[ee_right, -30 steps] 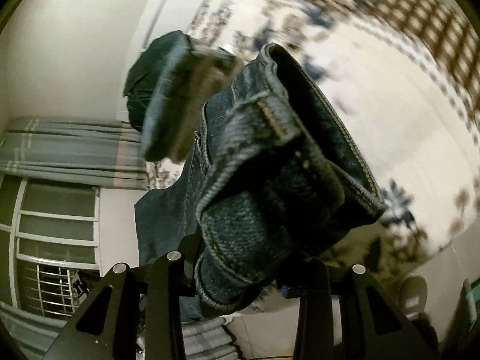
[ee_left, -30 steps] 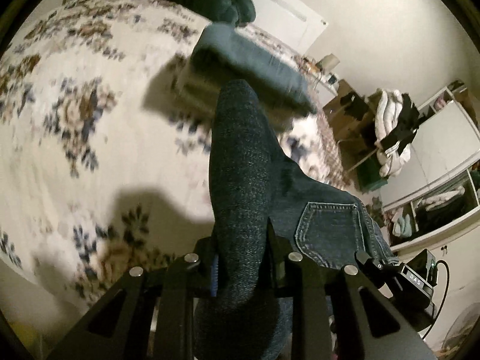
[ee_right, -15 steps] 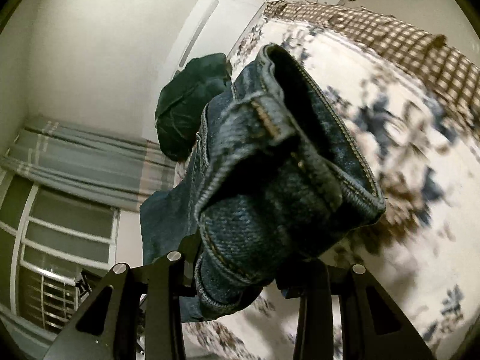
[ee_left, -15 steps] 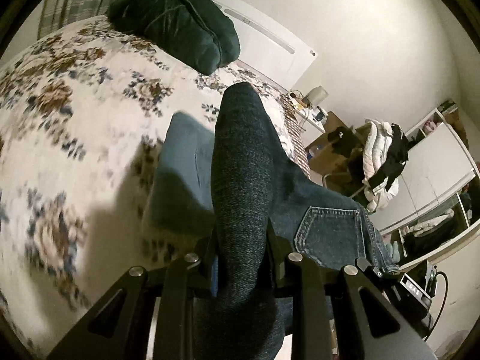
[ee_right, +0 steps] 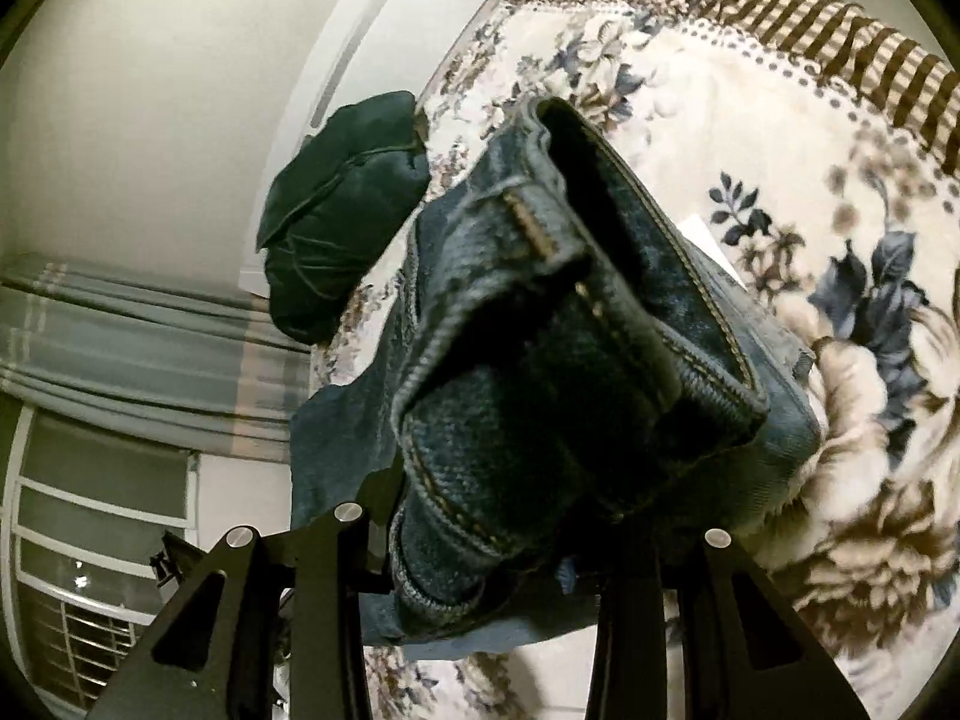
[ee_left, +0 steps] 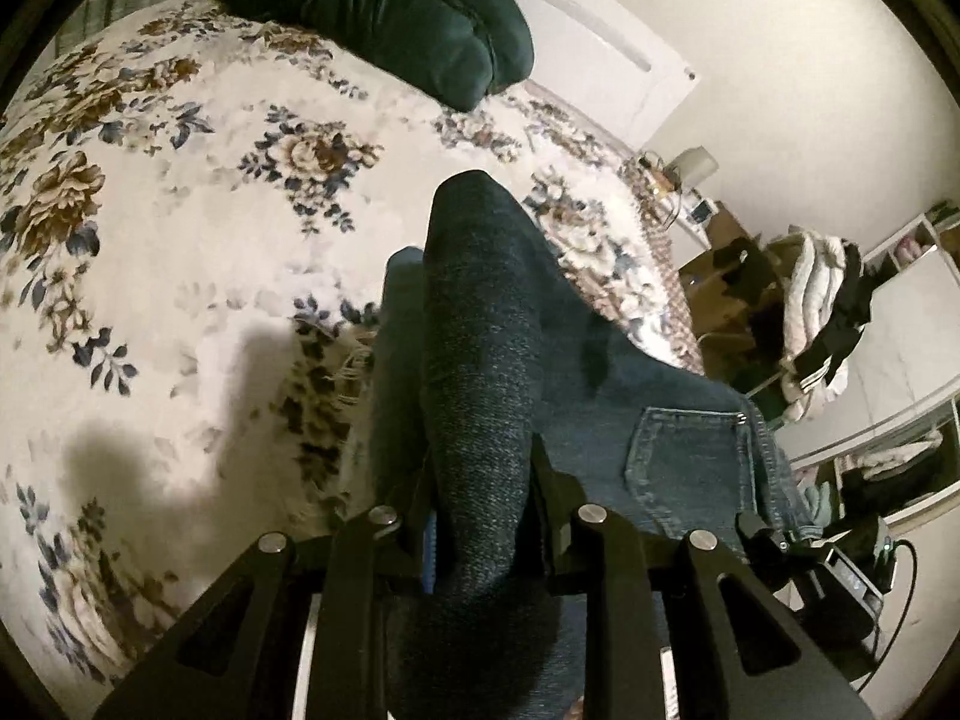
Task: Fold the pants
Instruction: 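Carry the folded jeans with both tools and lower them onto the jeans stack, then open both tools and withdraw them from the stack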
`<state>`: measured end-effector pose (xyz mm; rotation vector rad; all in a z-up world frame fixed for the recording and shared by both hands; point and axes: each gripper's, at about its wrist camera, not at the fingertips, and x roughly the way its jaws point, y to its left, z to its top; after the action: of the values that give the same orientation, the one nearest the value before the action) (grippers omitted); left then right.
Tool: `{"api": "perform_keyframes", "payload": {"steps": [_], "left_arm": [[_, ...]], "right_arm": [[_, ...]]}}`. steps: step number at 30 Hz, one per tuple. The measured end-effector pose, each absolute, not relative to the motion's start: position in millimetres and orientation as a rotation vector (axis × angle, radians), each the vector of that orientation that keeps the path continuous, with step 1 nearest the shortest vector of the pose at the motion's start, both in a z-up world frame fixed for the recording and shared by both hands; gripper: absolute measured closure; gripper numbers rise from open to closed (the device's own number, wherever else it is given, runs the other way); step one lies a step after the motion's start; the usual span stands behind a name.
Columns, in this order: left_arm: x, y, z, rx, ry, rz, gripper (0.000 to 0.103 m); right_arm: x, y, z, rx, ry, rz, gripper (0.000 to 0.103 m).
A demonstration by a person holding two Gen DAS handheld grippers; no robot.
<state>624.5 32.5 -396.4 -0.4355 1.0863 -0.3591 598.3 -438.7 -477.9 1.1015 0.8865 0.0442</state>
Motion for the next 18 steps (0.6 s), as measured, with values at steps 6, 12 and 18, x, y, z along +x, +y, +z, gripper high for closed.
{"api": "perform_keyframes", "payload": {"steps": [6, 12, 18], "left_arm": [[622, 31, -393, -0.363, 1.145, -0.324, 0.066], [609, 22, -375, -0.203, 1.14, -0.236, 0.023], [597, 14, -355, -0.135, 1.121, -0.21, 0.012]], "right_arm": [[598, -445, -481, 1.069, 0.996, -0.004, 0.048], [580, -454, -452, 0.957, 1.068, -0.087, 0.044], [567, -438, -406, 0.721, 1.092, -0.203, 0.03]]}}
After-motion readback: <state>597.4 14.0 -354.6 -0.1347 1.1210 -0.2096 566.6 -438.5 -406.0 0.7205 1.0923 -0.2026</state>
